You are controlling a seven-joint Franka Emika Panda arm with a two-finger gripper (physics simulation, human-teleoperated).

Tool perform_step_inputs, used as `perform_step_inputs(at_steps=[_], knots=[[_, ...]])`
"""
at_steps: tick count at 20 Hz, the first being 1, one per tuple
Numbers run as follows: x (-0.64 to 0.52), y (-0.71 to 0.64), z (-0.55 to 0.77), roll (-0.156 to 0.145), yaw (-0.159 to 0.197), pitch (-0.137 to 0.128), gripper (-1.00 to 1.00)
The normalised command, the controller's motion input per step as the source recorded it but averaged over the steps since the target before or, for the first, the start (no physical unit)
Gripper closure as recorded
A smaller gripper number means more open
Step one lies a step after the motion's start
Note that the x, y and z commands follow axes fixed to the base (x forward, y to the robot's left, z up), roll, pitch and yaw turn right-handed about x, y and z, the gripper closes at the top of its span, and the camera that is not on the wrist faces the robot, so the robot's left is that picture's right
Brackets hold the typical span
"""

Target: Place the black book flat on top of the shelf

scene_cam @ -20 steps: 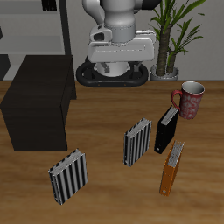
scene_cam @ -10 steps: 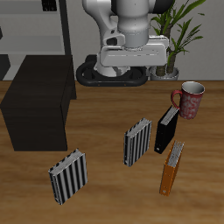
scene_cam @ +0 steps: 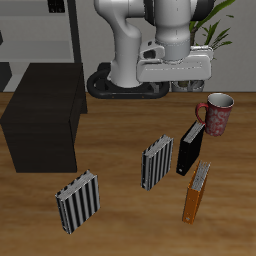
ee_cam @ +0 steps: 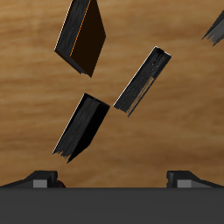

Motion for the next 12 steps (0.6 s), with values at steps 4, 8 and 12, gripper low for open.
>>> perform_step_inputs(at_steps=[4,8,12], knots=[[0.07,0.11,-0.04,-0.022,-0.027,-0.033,-1.00],[0.09,0.08,-0.21,-0.052,-0.039,-0.021,-1.00],[0.03,0.22,-0.28,0.012,-0.018,-0.050,-1.00]])
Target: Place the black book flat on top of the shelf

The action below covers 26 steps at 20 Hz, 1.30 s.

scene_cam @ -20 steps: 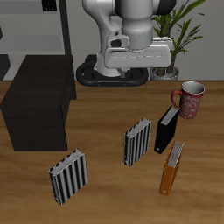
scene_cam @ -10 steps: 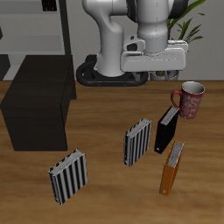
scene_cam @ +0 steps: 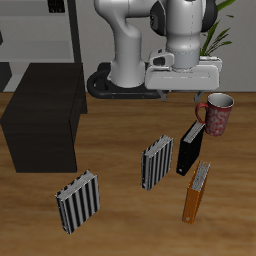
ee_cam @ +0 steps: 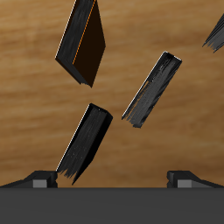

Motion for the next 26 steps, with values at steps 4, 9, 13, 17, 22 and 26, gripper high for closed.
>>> perform_step_inputs(at_steps=[4,9,13,17,22,26], knots=[[0.12,0.23,-0.36,0.025,0.000,0.038,-1.00],[0.09,0.08,-0.30,0.004,-0.015,0.025,-1.00],[-0.01,0.05,-0.14,0.028,-0.006,-0.026,-1.00],[0.01,0.09,-0.19,0.020,-0.001,-0.014,-1.00],[0.00,0.10,-0.17,0.018,-0.031,-0.007,-1.00],[0.07,0.04,-0.15,-0.011,-0.012,-0.002,-1.00]])
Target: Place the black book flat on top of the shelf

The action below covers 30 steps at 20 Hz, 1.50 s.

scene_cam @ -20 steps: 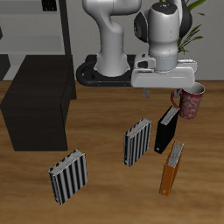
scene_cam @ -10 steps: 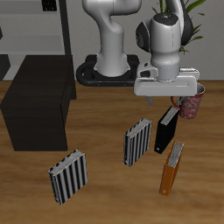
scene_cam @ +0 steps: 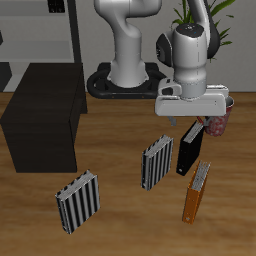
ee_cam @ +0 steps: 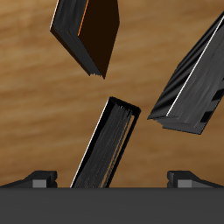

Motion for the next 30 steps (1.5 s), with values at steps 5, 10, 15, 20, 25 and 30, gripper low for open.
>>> perform_step_inputs(at_steps=[5,10,15,20,25,30], knots=[[0.02,0.06,-0.23,0.003,0.011,0.023,-1.00],[0.00,0.11,-0.21,0.013,0.020,0.027,-1.00],[0.02,0.00,-0.15,0.020,-0.003,0.049,-1.00],[0.03,-0.06,0.00,0.005,-0.002,0.005,1.00],[0.06,-0.09,0.07,-0.003,0.009,-0.011,1.00],[-0.05,-0.07,0.25,0.004,0.024,-0.038,1.00]])
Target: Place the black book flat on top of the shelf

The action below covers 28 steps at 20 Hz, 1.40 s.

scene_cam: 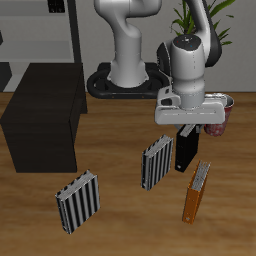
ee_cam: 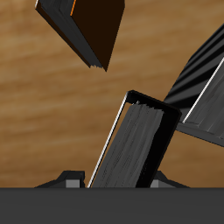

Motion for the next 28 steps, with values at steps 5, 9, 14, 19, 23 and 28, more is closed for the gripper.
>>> perform_step_inputs(at_steps=[5,9,14,19,23,28], knots=[[-0.14,-0.04,0.45,0.019,0.033,-0.058,1.00],[-0.14,-0.06,0.47,0.007,0.035,-0.060,1.00],[-0.15,-0.05,0.42,0.010,0.029,-0.052,1.00],[-0.26,-0.16,0.60,-0.022,0.057,-0.073,1.00],[-0.10,-0.34,0.41,-0.057,0.072,-0.046,1.00],[0.00,-0.47,0.32,-0.097,0.066,-0.051,1.00]])
